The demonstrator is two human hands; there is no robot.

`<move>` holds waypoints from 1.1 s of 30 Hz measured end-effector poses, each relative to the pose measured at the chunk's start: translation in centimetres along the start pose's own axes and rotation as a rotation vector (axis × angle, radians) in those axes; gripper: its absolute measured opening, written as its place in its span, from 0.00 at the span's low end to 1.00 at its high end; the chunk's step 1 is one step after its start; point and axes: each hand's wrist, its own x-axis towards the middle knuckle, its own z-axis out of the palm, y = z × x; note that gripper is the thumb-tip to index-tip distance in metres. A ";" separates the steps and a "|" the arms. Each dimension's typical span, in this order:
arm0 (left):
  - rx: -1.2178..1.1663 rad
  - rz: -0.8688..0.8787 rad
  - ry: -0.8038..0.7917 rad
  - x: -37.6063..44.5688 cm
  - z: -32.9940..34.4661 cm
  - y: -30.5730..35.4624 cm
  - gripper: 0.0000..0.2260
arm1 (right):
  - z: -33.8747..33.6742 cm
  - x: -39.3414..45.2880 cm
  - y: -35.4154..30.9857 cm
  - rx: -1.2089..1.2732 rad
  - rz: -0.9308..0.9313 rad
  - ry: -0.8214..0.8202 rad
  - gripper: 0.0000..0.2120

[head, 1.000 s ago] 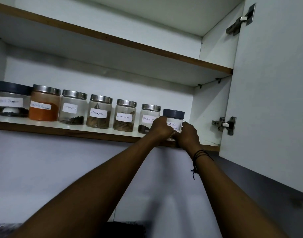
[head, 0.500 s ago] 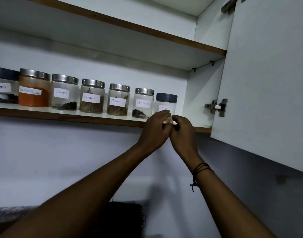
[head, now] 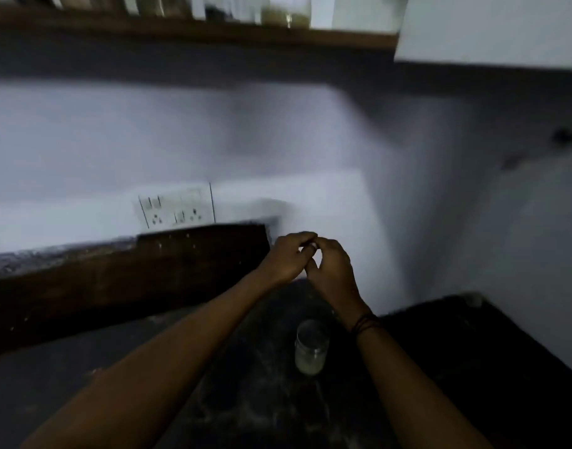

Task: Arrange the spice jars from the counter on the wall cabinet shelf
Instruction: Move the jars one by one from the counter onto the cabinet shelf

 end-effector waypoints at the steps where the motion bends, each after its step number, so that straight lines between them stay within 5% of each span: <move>1: 0.031 -0.023 -0.056 -1.3 1.6 -1.3 0.12 | 1.0 -1.5 1.6 -0.031 0.046 -0.039 0.15; 5: 0.131 -0.118 -0.260 -6.4 7.9 -5.8 0.12 | 4.8 -7.9 7.5 -0.190 0.200 -0.218 0.18; 9: 0.192 -0.135 -0.386 -9.4 11.7 -8.6 0.09 | 7.6 -12.7 11.4 -0.157 0.299 -0.224 0.26; 12: 0.260 -0.210 -0.443 -10.3 13.0 -9.8 0.20 | 9.0 -14.7 13.0 -0.152 0.332 -0.265 0.35; 19: -0.037 -0.574 -0.308 -9.9 13.7 -10.4 0.31 | 11.5 -15.6 14.9 -0.053 0.392 -0.231 0.42; 24: -0.185 -0.537 -0.193 -10.6 13.3 -10.2 0.08 | 11.7 -14.1 15.1 -0.021 0.421 -0.127 0.41; 28: -0.282 -0.558 -0.010 -10.4 11.6 -9.9 0.13 | 10.9 -12.6 14.7 0.113 0.378 -0.074 0.49; 33: -0.333 -0.538 0.116 -9.1 8.6 -9.5 0.10 | 8.4 -9.9 11.7 0.271 0.249 0.006 0.45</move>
